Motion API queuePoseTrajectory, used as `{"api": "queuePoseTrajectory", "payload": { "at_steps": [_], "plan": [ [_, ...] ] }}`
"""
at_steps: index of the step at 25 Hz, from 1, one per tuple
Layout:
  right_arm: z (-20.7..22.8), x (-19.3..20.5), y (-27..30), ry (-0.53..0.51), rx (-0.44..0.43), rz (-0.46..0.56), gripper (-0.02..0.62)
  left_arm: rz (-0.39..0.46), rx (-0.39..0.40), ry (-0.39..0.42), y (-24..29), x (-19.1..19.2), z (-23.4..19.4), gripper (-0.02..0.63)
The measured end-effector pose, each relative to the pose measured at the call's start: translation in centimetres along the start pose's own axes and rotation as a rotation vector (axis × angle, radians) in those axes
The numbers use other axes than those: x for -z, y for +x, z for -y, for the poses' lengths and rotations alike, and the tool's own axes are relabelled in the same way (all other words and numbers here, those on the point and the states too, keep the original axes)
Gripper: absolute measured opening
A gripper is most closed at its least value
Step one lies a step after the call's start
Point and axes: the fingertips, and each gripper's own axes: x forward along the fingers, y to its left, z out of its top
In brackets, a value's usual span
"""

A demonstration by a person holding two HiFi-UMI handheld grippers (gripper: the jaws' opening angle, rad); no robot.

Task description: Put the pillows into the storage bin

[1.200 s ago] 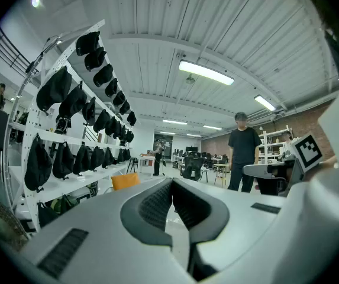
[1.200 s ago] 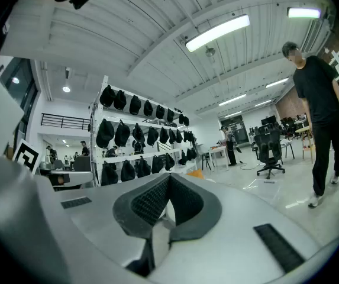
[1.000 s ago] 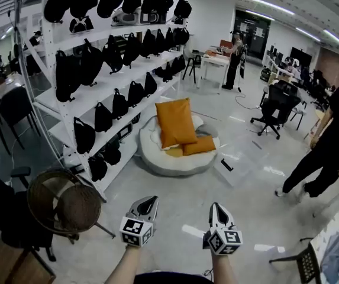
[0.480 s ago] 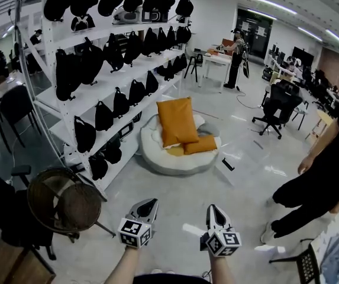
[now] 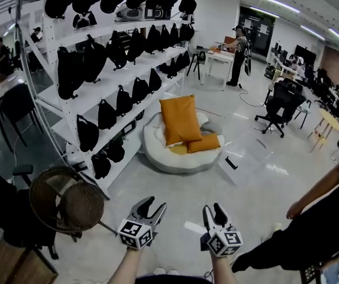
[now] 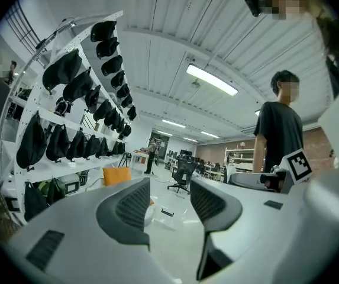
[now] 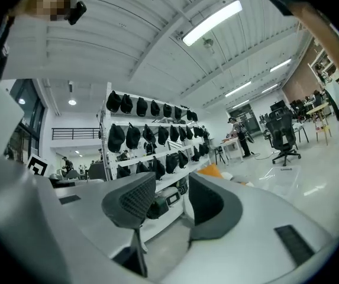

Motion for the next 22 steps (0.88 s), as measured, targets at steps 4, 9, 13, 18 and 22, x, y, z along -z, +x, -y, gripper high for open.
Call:
{"api": "queuePoseTrajectory", "payload": {
  "at_steps": [4, 9, 13, 18, 22],
  "plan": [
    [-0.7, 0.1, 0.8, 0.014, -0.008, 0.002, 0.203, 0.005, -0.005, -0.001, -0.3, -0.1, -1.0, 0.232],
    [-1.0, 0.4, 1.3, 0.021, 0.019, 0.008, 0.219, 0.017, 0.006, -0.004, -0.2, -0.5, -2.2, 0.236],
    [-0.9, 0.7, 2.1, 0.024, 0.038, 0.009, 0.221, 0.028, 0.025, -0.002, 0.5, -0.8, -3.3, 0.236],
    [0.2, -0.6, 4.9, 0.036, 0.042, 0.04, 0.221, 0.028, 0.029, 0.002, 2.7, -1.2, -4.9, 0.238],
    [1.4, -1.7, 8.9, 0.037, 0.036, 0.057, 0.221, 0.039, 0.009, 0.021, 5.8, -1.8, -7.7, 0.239]
  ]
}}
